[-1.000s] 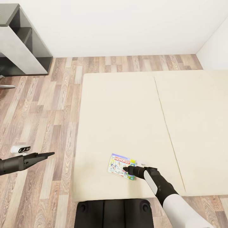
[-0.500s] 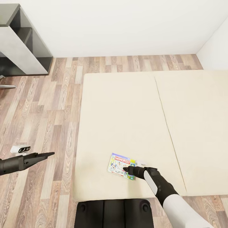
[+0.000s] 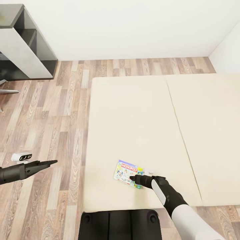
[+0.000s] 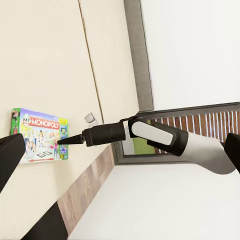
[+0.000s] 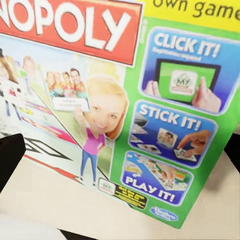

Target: Put all the toys in the child's room - the three board games (two on the bed and one on the table), the two jigsaw puzzles on the table, and the tennis ball on the table - inside the toy box on the table in the child's room.

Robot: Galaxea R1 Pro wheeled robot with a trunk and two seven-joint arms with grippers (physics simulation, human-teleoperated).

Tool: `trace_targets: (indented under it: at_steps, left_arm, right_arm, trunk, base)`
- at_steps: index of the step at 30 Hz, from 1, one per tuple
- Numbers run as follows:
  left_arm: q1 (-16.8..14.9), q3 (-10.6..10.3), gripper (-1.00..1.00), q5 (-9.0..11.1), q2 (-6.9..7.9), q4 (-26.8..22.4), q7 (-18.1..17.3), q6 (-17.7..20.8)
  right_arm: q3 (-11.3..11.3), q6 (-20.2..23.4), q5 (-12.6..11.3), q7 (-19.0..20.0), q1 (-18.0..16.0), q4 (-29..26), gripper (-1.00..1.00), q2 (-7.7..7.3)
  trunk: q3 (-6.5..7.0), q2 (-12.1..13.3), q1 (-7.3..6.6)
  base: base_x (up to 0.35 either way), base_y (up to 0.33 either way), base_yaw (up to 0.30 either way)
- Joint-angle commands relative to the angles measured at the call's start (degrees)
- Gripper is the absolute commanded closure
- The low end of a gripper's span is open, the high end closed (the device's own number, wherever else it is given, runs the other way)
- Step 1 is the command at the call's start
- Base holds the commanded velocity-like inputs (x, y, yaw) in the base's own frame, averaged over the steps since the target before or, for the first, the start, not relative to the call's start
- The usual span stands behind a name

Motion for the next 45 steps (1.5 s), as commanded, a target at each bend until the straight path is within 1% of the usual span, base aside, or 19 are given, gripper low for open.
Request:
trace_targets:
  at_steps: [1,14,24,45]
  left_arm:
    - [0.0,0.0,-1.0,0.0,0.03,0.0,-0.2,0.6]
    - [0.0,0.0,-1.0,0.0,0.03,0.0,-0.2,0.6]
    - [0.0,0.0,-1.0,0.0,0.03,0.0,-0.2,0.6]
    - [0.0,0.0,-1.0,0.0,0.03,0.0,-0.2,0.6]
  right_arm:
    - [0.0,0.3,0.0,0.0,0.0,-0.1,-1.0,0.0]
    - [0.0,0.3,0.0,0.0,0.0,-0.1,-1.0,0.0]
    - [0.0,0.3,0.0,0.0,0.0,0.0,-1.0,0.02]
    - [0.0,0.3,0.0,0.0,-0.1,-0.1,-1.0,0.09]
  trunk:
    - [-0.06,-0.1,0.03]
    - [-0.06,-0.1,0.03]
    - [-0.06,-0.1,0.03]
    - [-0.06,-0.1,0.03]
  base:
    - [0.0,0.189,0.0]
    - [0.0,0.12,0.0]
    - [-0.02,0.192,0.0]
    - [-0.002,0.014,0.0]
